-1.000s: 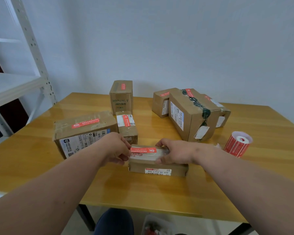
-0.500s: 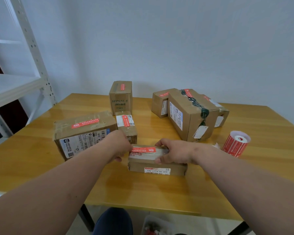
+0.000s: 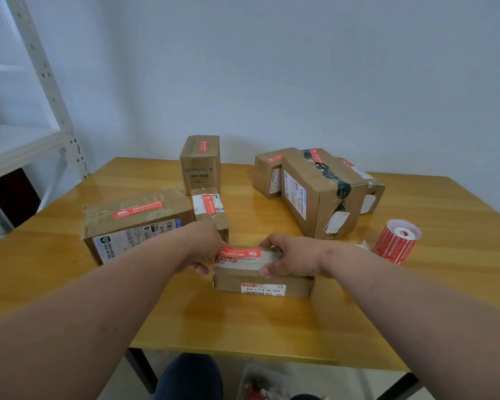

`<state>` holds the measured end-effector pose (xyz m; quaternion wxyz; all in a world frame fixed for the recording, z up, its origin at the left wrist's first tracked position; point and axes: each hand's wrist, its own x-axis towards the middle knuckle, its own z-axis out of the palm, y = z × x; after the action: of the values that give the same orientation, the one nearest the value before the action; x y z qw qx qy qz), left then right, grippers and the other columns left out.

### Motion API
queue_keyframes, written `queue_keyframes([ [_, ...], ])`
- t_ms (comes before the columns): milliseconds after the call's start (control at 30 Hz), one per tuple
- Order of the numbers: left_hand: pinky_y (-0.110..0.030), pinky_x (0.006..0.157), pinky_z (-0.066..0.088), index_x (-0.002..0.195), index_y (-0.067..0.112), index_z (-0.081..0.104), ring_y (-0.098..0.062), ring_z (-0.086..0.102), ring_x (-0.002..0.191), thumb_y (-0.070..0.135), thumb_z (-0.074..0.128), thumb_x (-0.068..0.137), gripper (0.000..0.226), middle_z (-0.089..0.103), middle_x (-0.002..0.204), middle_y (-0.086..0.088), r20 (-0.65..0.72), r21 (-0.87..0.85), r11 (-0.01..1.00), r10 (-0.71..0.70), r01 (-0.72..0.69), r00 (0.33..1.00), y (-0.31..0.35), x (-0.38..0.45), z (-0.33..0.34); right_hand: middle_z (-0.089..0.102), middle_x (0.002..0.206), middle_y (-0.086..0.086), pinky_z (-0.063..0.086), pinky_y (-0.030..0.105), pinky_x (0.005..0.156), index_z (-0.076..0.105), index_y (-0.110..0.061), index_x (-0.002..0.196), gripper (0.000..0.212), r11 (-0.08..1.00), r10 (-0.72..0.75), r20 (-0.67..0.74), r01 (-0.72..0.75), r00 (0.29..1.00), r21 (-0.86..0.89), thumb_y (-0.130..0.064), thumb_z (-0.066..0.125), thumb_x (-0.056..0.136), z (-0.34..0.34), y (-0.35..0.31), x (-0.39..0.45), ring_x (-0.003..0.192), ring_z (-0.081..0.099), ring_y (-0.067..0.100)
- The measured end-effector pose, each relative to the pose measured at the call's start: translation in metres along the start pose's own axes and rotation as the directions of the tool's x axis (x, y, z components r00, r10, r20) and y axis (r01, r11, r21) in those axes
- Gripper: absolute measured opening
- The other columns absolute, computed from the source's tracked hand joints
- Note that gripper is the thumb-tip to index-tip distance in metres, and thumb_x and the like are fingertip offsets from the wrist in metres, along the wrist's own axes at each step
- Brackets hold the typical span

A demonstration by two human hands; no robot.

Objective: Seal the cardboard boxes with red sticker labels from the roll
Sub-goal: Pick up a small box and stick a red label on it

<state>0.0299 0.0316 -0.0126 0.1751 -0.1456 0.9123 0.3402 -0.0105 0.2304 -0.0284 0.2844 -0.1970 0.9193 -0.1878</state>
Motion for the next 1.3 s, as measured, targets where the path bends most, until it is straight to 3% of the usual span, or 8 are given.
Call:
queue_keyframes([
  [167, -0.025, 0.051, 0.05, 0.091, 0.004, 0.057, -0.018, 0.05, 0.06, 0.012, 0.046, 0.101, 0.017, 0.055, 0.077, -0.011, 0.015, -0.102, 0.995, -0.005, 0.006, 1.0, 0.008, -0.008, -0.006, 0.059, 0.12, -0.004, 0.043, 0.041, 0.103, 0.04, -0.037, 0.136, 0.064, 1.0, 0.006, 0.007, -0.006, 1.0, 0.004, -0.05, 0.07, 0.082, 0.0, 0.001, 0.002, 0.11, 0.056, 0.018],
  [467, -0.043, 0.077, 0.061, 0.105, -0.001, 0.058, -0.018, 0.064, 0.076, 0.01, 0.048, 0.1, 0.015, 0.065, 0.098, -0.017, 0.023, -0.134, 0.991, 0.001, 0.002, 1.0, 0.021, -0.017, -0.011, 0.057, 0.123, -0.003, 0.043, 0.042, 0.103, 0.038, -0.036, 0.138, 0.066, 1.0, 0.003, -0.002, -0.003, 1.0, -0.007, -0.052, 0.07, 0.082, 0.001, 0.002, 0.0, 0.112, 0.056, 0.019],
  [800, -0.047, 0.08, 0.059, 0.102, 0.0, 0.055, -0.017, 0.065, 0.077, 0.007, 0.049, 0.1, 0.01, 0.062, 0.101, -0.016, 0.039, -0.169, 0.986, 0.01, -0.003, 0.999, 0.024, -0.025, -0.013, 0.054, 0.129, -0.002, 0.042, 0.042, 0.104, 0.033, -0.035, 0.142, 0.071, 0.999, -0.005, -0.017, 0.005, 1.0, -0.044, -0.054, 0.067, 0.083, 0.001, -0.002, -0.005, 0.115, 0.053, 0.019],
  [1067, -0.043, 0.073, 0.061, 0.096, 0.005, 0.055, -0.017, 0.065, 0.08, 0.011, 0.049, 0.101, 0.01, 0.061, 0.102, -0.015, 0.034, -0.187, 0.982, 0.031, -0.024, 0.999, 0.022, -0.027, -0.012, 0.054, 0.13, -0.002, 0.042, 0.041, 0.105, 0.033, -0.032, 0.144, 0.071, 0.999, -0.006, -0.026, 0.005, 1.0, -0.037, -0.052, 0.067, 0.084, 0.001, -0.003, -0.009, 0.116, 0.053, 0.019],
  [1300, -0.051, 0.078, 0.059, 0.108, 0.003, 0.054, -0.022, 0.068, 0.091, 0.01, 0.046, 0.102, 0.012, 0.063, 0.109, -0.017, 0.048, -0.251, 0.968, 0.028, -0.015, 0.998, 0.022, -0.026, -0.017, 0.053, 0.132, 0.0, 0.041, 0.04, 0.106, 0.034, -0.028, 0.144, 0.071, 1.0, 0.001, -0.028, -0.001, 1.0, -0.008, -0.051, 0.066, 0.085, 0.0, -0.005, -0.01, 0.118, 0.052, 0.02],
])
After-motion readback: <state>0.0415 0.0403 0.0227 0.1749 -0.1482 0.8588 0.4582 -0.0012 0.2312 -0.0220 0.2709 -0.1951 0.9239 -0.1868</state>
